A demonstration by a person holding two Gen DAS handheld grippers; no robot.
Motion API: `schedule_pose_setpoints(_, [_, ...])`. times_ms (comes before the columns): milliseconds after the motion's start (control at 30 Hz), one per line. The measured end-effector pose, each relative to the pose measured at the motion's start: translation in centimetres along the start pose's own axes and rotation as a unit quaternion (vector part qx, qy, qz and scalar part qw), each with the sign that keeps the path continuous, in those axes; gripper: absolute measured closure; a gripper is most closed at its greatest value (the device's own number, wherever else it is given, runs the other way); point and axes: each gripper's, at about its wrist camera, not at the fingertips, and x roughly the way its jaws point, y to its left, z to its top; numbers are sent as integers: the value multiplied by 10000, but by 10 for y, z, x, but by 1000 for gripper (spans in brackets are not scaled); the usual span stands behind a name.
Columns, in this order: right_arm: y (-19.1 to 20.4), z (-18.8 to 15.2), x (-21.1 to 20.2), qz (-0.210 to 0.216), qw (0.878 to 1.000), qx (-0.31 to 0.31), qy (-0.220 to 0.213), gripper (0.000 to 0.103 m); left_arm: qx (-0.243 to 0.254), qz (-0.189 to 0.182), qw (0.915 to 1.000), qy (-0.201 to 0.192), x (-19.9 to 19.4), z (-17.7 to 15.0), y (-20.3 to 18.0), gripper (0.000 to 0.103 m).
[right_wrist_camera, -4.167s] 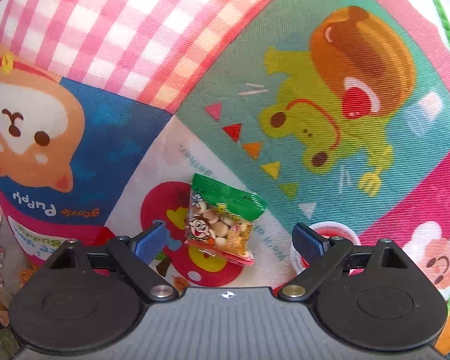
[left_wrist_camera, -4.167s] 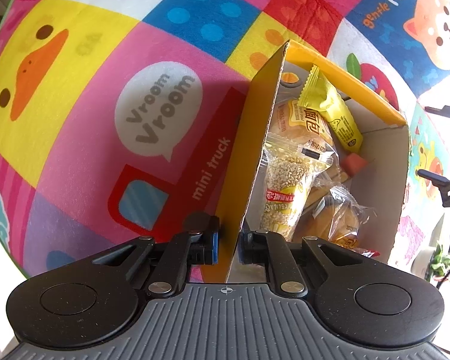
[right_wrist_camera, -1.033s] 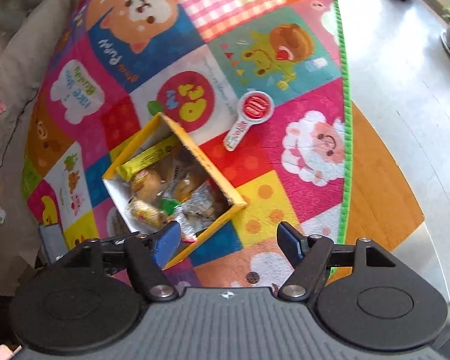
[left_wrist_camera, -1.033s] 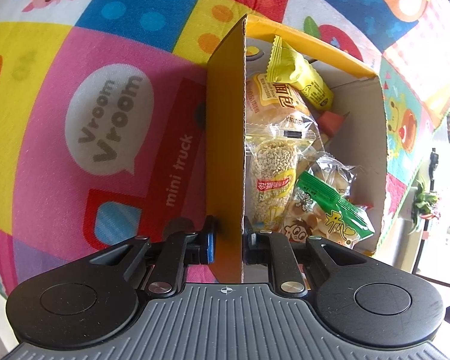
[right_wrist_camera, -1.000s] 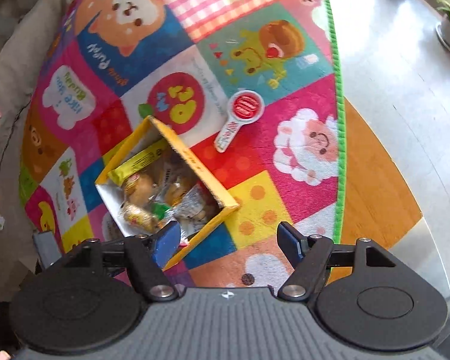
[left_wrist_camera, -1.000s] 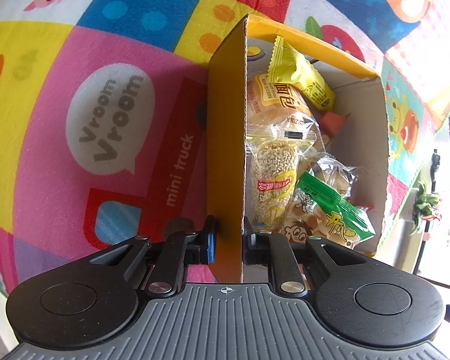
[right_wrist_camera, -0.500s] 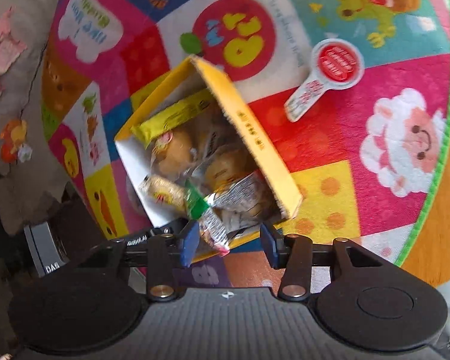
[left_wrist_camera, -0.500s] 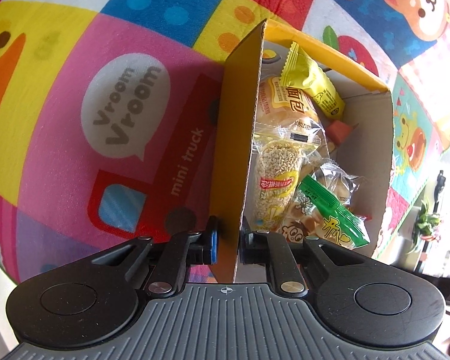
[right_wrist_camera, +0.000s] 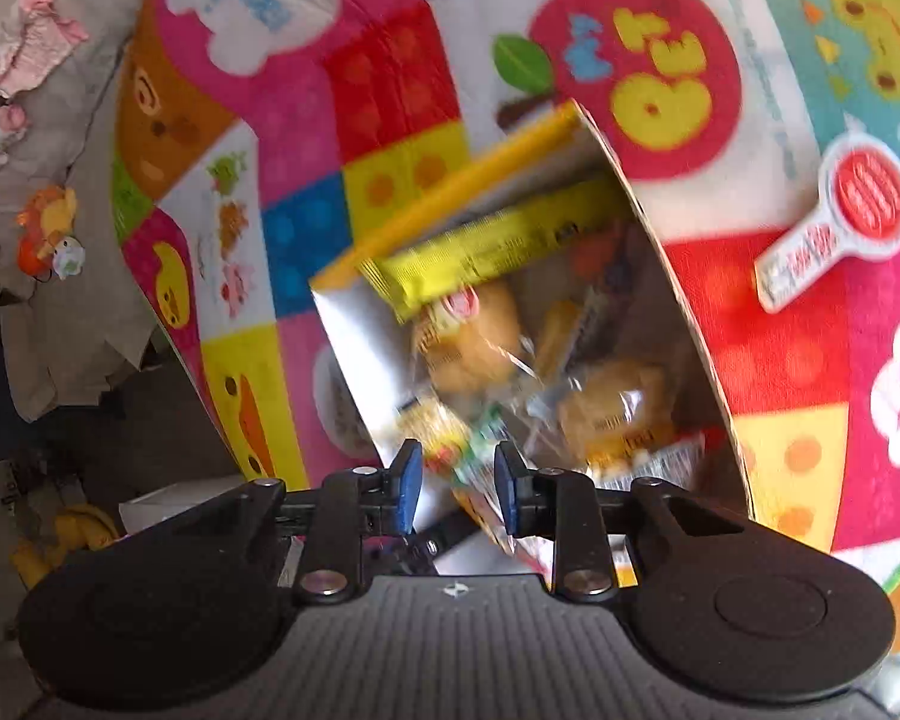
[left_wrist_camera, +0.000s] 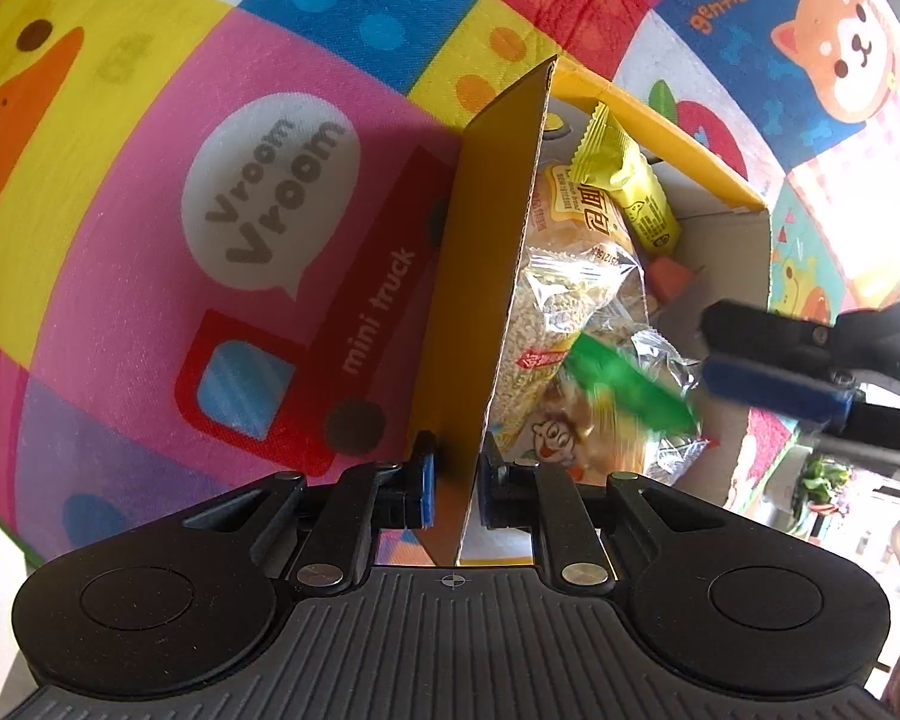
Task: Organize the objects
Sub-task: 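Lift the open right tool away from the box, then grasp the red round candy on the mat with the right tool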
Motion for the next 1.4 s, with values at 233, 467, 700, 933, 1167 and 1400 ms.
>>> schedule_pose_setpoints(233, [-25,-11,-35,-618,9961,-433,-451,71,-10,-25,10000,3,-2,-1,0,88])
schedule_pose_setpoints(467, [-145,-37,-64,-919,9808,1556,-728,30,60,160,9999,12,-1,-1,-9,90])
schedule_pose_setpoints(700, [-215,-20,-69,-752,9509,2825,-1016,22,251,509,9984,22,3,0,-23,92])
schedule_pose_setpoints(933, [-201,37,-29,-873,9500,2796,-1080,21,17,528,9986,1,2,-3,-21,91])
schedule_pose_setpoints(1167, [-162,79,19,-1924,9586,1927,-836,21,53,630,9980,91,2,-12,-22,92])
schedule_pose_setpoints(1400, [-124,65,16,-2386,9655,549,-883,42,310,867,9955,245,14,-7,-32,92])
